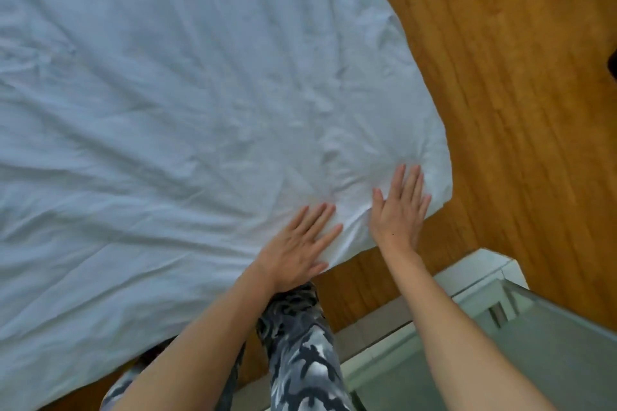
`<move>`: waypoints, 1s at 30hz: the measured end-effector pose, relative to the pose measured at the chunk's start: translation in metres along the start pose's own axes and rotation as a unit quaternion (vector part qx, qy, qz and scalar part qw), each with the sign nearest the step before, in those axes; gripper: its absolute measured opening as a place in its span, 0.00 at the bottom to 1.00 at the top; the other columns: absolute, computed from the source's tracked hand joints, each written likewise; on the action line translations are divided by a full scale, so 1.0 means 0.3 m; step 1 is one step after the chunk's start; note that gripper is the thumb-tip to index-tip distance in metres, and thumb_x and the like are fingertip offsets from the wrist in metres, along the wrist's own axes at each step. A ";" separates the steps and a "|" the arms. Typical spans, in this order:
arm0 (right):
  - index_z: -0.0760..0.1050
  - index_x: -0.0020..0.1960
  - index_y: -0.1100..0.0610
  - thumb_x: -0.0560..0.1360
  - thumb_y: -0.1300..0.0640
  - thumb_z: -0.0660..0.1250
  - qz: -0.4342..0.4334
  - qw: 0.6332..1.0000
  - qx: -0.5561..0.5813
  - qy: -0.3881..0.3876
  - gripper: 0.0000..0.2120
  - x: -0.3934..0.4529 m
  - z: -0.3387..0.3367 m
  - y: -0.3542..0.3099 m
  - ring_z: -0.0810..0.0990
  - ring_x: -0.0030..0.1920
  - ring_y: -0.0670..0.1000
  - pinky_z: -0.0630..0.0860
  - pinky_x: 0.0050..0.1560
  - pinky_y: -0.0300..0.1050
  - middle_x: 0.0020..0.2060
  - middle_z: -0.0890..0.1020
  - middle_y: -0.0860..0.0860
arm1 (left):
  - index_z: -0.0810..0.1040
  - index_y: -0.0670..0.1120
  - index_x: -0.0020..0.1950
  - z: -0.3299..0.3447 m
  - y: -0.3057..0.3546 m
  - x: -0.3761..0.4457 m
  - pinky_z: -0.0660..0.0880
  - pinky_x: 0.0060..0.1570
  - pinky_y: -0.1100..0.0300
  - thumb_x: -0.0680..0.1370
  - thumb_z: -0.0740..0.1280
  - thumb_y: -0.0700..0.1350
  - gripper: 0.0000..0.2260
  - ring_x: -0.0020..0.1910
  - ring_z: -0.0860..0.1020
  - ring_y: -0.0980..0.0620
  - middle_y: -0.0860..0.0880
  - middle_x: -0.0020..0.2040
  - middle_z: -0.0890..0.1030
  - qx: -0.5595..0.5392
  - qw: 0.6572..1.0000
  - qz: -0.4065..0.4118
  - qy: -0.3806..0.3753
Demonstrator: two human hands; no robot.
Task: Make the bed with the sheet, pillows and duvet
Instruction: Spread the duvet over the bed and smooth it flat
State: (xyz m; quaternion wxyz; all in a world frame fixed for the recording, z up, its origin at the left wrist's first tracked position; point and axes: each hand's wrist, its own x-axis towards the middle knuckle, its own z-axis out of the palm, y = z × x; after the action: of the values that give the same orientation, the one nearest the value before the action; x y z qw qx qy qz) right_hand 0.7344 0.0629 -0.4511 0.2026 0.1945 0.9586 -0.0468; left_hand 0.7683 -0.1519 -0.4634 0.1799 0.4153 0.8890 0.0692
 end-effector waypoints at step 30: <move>0.62 0.74 0.58 0.81 0.51 0.60 -0.395 0.912 0.067 -0.083 0.24 -1.483 -0.539 -1.055 0.63 0.73 0.54 0.60 0.72 0.48 0.72 0.67 0.55 | 0.65 0.44 0.74 -0.608 0.172 -2.194 0.64 0.69 0.50 0.80 0.63 0.45 0.23 0.72 0.63 0.45 0.44 0.74 0.65 -0.310 0.667 -0.645 0.205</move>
State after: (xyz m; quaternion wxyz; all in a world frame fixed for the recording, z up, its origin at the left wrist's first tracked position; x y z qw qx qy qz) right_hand 0.9253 -0.3585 -0.1190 0.2329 -0.1917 0.9315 -0.2034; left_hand 1.1248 -0.6162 -0.1076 0.1109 -0.3667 0.8766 0.2912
